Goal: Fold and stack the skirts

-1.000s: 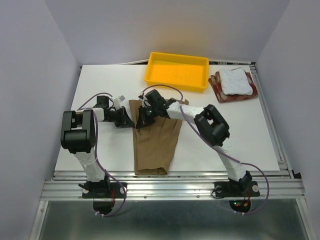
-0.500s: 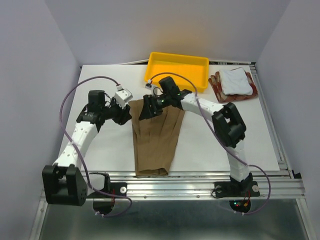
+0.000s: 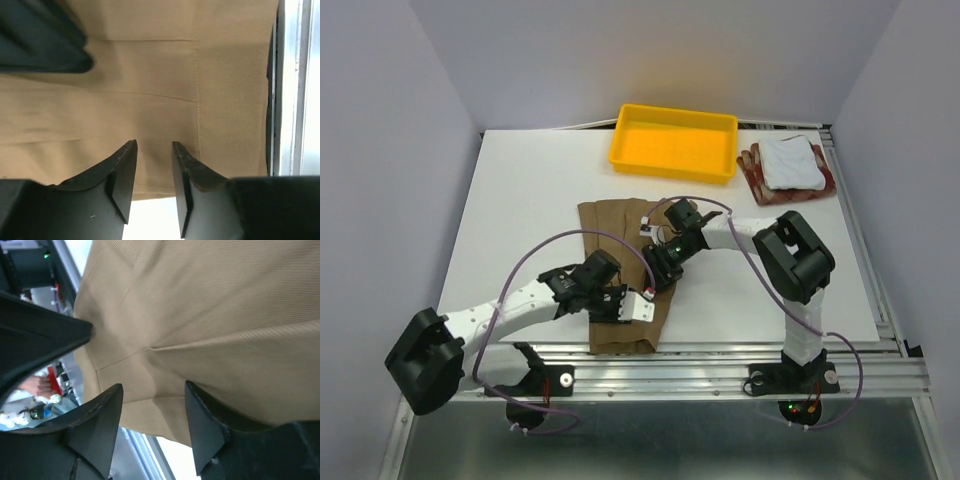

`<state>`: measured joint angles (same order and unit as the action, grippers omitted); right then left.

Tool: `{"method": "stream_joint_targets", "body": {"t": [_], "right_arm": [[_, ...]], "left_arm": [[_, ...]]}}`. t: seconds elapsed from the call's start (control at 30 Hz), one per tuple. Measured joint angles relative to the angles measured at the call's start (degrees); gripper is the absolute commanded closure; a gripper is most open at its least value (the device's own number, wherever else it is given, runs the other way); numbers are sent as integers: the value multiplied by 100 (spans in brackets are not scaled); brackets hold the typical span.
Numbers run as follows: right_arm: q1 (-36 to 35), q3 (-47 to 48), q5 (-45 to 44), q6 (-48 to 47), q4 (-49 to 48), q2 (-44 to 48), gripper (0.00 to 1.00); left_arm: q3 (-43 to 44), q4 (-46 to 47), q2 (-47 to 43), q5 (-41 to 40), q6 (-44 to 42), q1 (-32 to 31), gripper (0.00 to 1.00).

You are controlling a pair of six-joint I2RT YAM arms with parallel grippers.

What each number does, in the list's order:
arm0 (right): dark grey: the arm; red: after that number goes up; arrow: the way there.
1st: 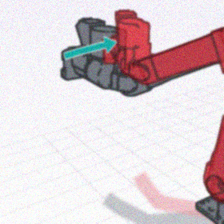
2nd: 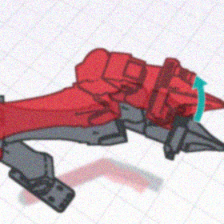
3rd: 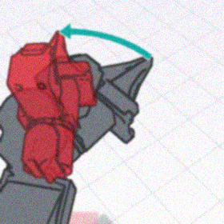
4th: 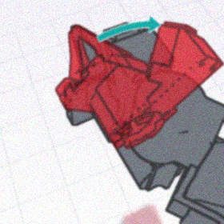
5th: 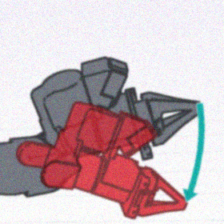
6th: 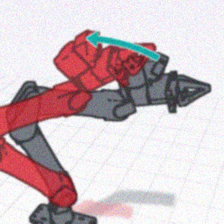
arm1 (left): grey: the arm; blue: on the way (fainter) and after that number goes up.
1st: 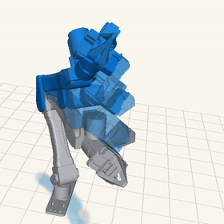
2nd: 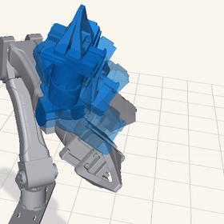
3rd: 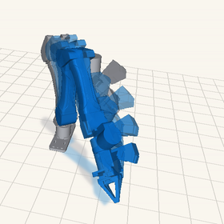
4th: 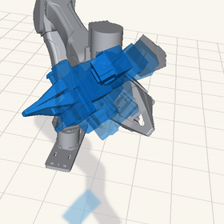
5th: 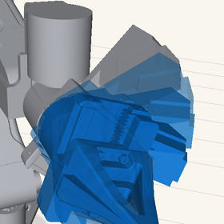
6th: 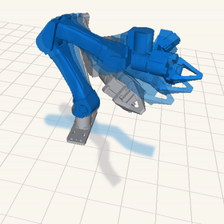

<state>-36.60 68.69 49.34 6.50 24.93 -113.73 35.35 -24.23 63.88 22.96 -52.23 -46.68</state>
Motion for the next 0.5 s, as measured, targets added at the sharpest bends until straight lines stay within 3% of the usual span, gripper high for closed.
{"method": "stream_joint_targets", "body": {"t": [0.1,0.2,0.37,0.5], "right_arm": [[195,195,-48,-92,127,-149,43],[544,616,66,-83,258,-476,43],[1078,1156,-31,-186,326,-684,42],[1191,1014,83,-223,328,-498,43]], "left_arm": [[-28,260,557,-317,-46,-284,72],[96,616,1167,-503,-66,-330,71],[249,1233,1440,-787,-109,-219,42],[262,951,931,-837,-76,-186,32]]}}
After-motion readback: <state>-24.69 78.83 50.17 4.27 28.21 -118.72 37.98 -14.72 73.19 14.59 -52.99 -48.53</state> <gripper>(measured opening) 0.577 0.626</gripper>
